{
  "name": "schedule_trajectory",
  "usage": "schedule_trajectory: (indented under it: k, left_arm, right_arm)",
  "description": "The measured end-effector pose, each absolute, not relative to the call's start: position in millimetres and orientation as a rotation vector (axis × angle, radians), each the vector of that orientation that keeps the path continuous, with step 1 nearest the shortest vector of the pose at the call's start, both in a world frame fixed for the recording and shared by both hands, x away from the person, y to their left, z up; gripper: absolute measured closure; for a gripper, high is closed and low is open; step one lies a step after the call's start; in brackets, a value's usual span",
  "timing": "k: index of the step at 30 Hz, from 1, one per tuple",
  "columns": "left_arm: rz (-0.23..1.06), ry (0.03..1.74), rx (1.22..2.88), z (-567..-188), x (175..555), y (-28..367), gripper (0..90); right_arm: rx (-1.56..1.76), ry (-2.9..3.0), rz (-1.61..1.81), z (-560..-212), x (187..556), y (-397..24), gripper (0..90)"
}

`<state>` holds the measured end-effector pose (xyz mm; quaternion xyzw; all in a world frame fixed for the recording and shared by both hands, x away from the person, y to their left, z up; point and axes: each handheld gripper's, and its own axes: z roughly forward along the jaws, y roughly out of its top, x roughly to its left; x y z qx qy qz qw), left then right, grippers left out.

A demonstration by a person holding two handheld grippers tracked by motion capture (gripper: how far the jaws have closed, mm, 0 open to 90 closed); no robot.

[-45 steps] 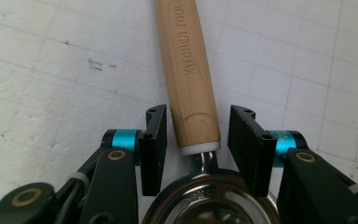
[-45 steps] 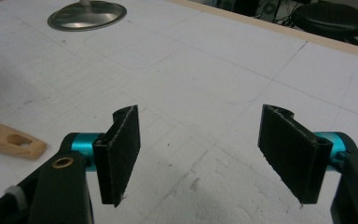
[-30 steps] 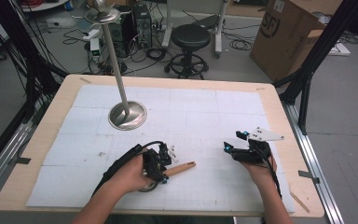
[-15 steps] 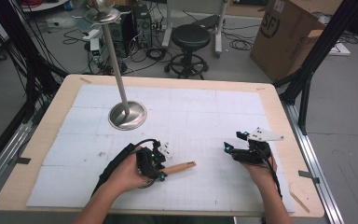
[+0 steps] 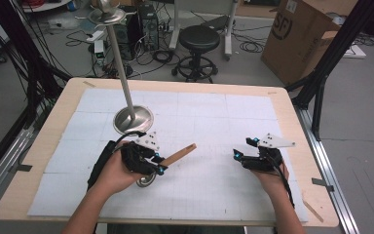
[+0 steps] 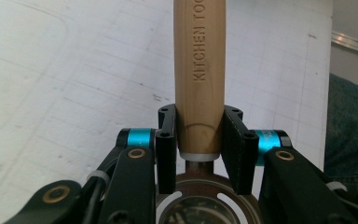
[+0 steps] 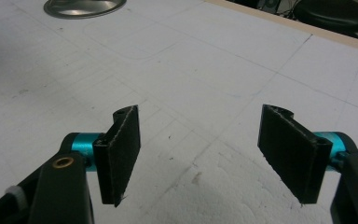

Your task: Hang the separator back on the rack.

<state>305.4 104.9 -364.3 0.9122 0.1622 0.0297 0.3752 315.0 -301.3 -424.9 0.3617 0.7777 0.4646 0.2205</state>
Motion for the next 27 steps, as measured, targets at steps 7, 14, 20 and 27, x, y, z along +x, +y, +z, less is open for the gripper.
schedule_trajectory:
  k: [7, 14, 20, 27]
  left_arm:
    - [0.124, 0.436, 2.286, -348.3, 307.2, 121.5, 69.0]
    - [0.163, 0.450, 2.209, -328.1, 311.3, 143.9, 69.0]
    - [0.197, 0.476, 2.120, -310.1, 314.6, 164.6, 69.0]
    - [0.240, 0.512, 2.026, -291.2, 319.5, 186.8, 69.0]
  right_arm:
    - [1.003, 2.145, 1.287, -424.9, 315.1, -301.5, 29.2]
    - [1.001, 2.147, 1.288, -424.8, 315.0, -301.6, 29.2]
    - [0.996, 2.150, 1.287, -424.9, 315.1, -301.1, 29.2]
    - [0.996, 2.150, 1.287, -424.9, 315.1, -301.0, 29.2]
